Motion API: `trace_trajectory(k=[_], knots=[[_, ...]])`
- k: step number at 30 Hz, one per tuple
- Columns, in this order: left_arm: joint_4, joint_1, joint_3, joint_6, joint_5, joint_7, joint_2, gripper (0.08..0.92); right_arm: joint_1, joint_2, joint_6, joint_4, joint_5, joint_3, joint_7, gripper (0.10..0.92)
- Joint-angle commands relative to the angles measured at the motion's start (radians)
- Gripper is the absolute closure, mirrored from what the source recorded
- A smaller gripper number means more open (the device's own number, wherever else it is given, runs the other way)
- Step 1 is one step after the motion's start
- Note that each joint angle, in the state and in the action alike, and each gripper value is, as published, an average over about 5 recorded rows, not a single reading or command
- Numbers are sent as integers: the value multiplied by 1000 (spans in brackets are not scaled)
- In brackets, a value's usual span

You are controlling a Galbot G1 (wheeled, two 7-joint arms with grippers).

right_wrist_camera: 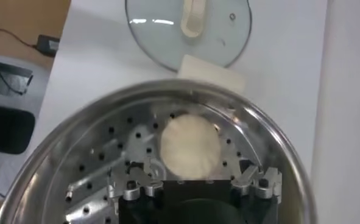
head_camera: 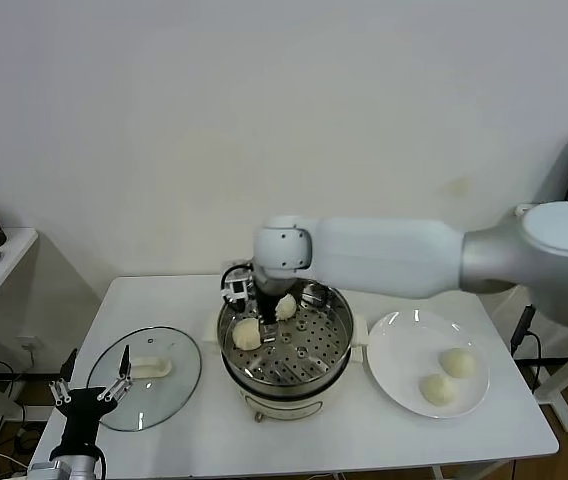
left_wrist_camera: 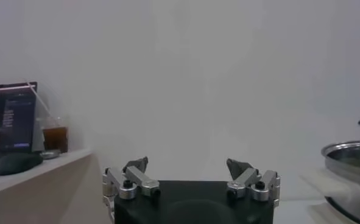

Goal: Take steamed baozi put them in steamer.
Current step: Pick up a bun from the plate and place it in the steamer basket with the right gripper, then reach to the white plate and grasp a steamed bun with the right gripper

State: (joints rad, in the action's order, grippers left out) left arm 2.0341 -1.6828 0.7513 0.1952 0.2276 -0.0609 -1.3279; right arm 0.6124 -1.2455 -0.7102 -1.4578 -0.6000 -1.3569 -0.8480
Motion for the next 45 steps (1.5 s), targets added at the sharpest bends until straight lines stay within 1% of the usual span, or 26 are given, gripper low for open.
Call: trace_trajectory(k=[1, 4, 8, 12, 18, 22, 26, 35, 45], knots=[[6, 0, -5, -1, -1, 1, 3, 177, 196, 321, 105, -203, 99, -18, -243, 203], [7, 0, -10, -1, -5, 1, 5, 177, 229, 469, 218, -251, 208, -54, -338, 203], [7, 0, -18, -2, -13, 2, 6, 177, 180, 657, 311, -288, 333, -62, -375, 203], [3, -2, -20, -2, -21, 2, 8, 177, 39, 815, 364, -302, 433, 30, -377, 203], [-7, -4, -19, -1, -32, 2, 8, 177, -312, 932, 422, -254, 590, 285, -377, 203], [-12, -7, -18, -1, -41, 1, 2, 177, -558, 946, 451, -203, 675, 469, -371, 203], [-14, -14, -15, 0, -47, 0, -4, 177, -693, 922, 470, -169, 720, 550, -357, 203], [-19, -25, -10, 4, -57, 0, -12, 177, -811, 840, 483, -93, 776, 623, -306, 203], [-16, -34, 6, 6, -55, 0, -10, 177, -863, 752, 479, -17, 792, 664, -267, 203]])
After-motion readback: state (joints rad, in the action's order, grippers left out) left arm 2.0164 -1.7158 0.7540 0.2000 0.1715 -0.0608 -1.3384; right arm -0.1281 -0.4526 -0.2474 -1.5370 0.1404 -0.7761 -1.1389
